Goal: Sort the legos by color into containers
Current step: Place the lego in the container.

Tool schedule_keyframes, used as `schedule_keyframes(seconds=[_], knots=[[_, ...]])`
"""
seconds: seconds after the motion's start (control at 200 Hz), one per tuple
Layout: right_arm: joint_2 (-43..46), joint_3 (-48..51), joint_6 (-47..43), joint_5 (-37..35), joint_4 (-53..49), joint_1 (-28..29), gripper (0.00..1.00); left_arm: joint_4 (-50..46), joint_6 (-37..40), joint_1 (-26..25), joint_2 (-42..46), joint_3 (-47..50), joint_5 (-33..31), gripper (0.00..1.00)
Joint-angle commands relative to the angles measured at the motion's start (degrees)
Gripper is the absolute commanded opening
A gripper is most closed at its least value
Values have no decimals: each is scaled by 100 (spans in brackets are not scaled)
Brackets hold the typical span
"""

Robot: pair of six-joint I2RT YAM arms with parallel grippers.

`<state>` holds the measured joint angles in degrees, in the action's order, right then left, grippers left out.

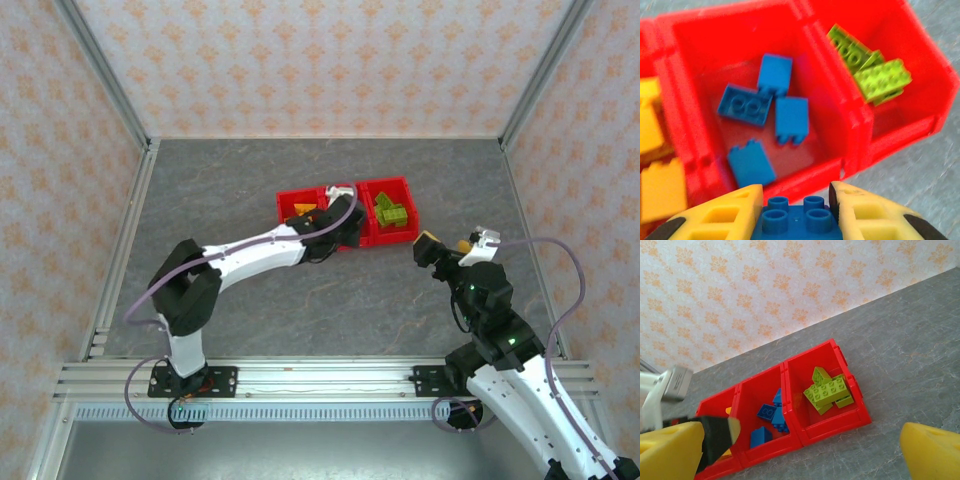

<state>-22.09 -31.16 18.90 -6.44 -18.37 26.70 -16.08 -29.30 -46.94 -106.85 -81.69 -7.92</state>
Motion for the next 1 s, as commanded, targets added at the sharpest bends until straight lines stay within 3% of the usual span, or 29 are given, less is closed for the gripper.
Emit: schedule_keyframes(seconds=[0.0, 0.27, 0.531, 0.656, 0.816, 0.996], knots=[[-15, 20, 19, -77, 110, 46, 100, -471, 555, 146, -548, -731, -224, 25], [-24, -5, 9, -127, 64, 46, 100, -669, 719, 713, -1922, -2182, 205, 27], [-46, -16, 1, -167, 52, 46, 100, -580, 785, 765, -2384, -2796, 296, 32], [-81, -18, 7, -158, 59, 46, 100, -581, 815, 765, -2368, -2868, 200, 43], [-120, -8, -3, -137, 65, 46, 100, -631, 907, 765, -2183, -2924, 203, 68], [-147, -13, -8, -128, 62, 46, 100, -637, 1004, 765, -1692, -2790, 52, 77]])
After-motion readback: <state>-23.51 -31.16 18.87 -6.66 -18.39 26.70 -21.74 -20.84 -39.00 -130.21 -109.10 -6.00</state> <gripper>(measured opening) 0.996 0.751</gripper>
